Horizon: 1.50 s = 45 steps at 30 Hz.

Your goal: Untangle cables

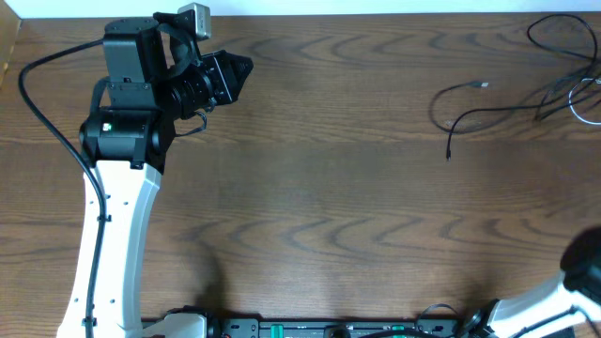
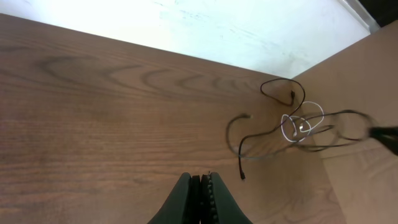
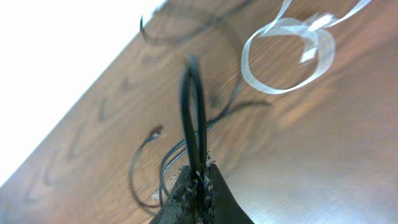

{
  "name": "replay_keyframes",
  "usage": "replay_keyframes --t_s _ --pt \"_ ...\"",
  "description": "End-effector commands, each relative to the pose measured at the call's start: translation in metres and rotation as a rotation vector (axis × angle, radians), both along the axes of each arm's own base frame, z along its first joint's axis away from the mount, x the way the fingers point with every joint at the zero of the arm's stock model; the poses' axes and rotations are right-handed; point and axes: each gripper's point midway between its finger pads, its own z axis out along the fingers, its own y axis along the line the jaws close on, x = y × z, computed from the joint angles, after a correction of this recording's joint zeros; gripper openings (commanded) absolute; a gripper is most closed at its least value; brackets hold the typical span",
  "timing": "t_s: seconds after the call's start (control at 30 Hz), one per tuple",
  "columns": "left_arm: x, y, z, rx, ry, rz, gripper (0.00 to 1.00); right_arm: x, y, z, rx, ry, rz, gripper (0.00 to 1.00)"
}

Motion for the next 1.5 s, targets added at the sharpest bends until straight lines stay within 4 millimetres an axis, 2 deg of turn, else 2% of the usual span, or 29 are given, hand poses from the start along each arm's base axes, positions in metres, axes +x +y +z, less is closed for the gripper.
replay_keyframes --t_s 0.0,0.17,0.2,0.27,0.37,0.4,0.43,0.47,0.5,0.57,0.63,0.67,0.73,0.77,0.93,1.0,1.1,1.23,1.33,1.47 --pt "0.002 0.000 -0.001 0.011 -0.003 0.000 0.08 -0.038 -0.040 0.008 -0.009 0.009 -0.122 0.01" --pt "0.002 0.000 -0.001 0.011 -0.002 0.000 0.07 -0.092 -0.100 -0.006 -0.025 0.089 -0.347 0.01" --pt "0.003 0.000 -0.001 0.011 -0.002 0.000 0.07 -0.107 -0.119 -0.013 -0.032 0.112 -0.407 0.01" --pt "0.002 0.000 -0.001 0.011 -0.002 0.000 0.08 -0.111 -0.131 -0.021 -0.015 0.110 -0.425 0.01" --pt "0.002 0.000 -0.001 0.011 -0.002 0.000 0.08 -0.089 -0.133 -0.030 0.038 0.032 -0.335 0.03" --pt "0.003 0.000 -0.001 0.011 -0.002 0.000 0.08 -0.077 -0.129 -0.031 0.047 -0.007 -0.263 0.15" --pt "0.003 0.000 -0.001 0.011 -0.002 0.000 0.08 -0.062 -0.123 -0.032 0.055 -0.045 -0.178 0.34" --pt "0.003 0.000 -0.001 0.011 -0.003 0.000 0.08 -0.054 -0.119 -0.035 0.064 -0.057 -0.140 0.57" --pt "0.003 0.000 -0.001 0.011 -0.003 0.000 0.07 -0.049 -0.116 -0.041 0.069 -0.049 -0.131 0.73" --pt "0.003 0.000 -0.001 0.011 -0.003 0.000 0.08 -0.039 -0.109 -0.050 0.049 -0.017 -0.094 0.93" --pt "0.003 0.000 -0.001 0.011 -0.002 0.000 0.08 -0.030 -0.100 -0.054 0.018 0.013 -0.062 0.98" --pt "0.003 0.000 -0.001 0.011 -0.002 0.000 0.07 -0.018 -0.085 -0.055 -0.008 0.028 -0.012 0.99" --pt "0.003 0.000 -0.001 0.011 -0.002 0.000 0.08 -0.006 -0.067 -0.054 -0.017 0.031 0.043 0.99" --pt "0.003 0.000 -0.001 0.011 -0.002 0.000 0.08 0.002 -0.051 -0.052 -0.012 0.028 0.087 0.99" --pt "0.002 0.000 -0.002 0.012 0.002 0.000 0.46 0.024 0.023 -0.044 -0.014 0.049 0.280 0.98" --pt "0.000 0.000 -0.005 0.013 0.020 0.000 0.69 0.029 0.054 -0.037 -0.024 0.055 0.356 0.96" --pt "-0.005 0.000 -0.013 0.015 0.061 0.000 0.88 0.032 0.106 -0.022 -0.046 0.058 0.467 0.96" --pt "-0.007 0.000 -0.015 0.015 0.075 -0.001 0.89 0.024 0.160 0.003 -0.070 0.040 0.576 0.96" --pt "-0.007 0.000 -0.015 0.015 0.075 -0.001 0.90 0.014 0.186 0.023 -0.113 0.014 0.638 0.97" --pt "-0.007 0.000 -0.015 0.015 0.075 -0.001 0.91 -0.007 0.227 0.068 -0.217 -0.083 0.747 0.98"
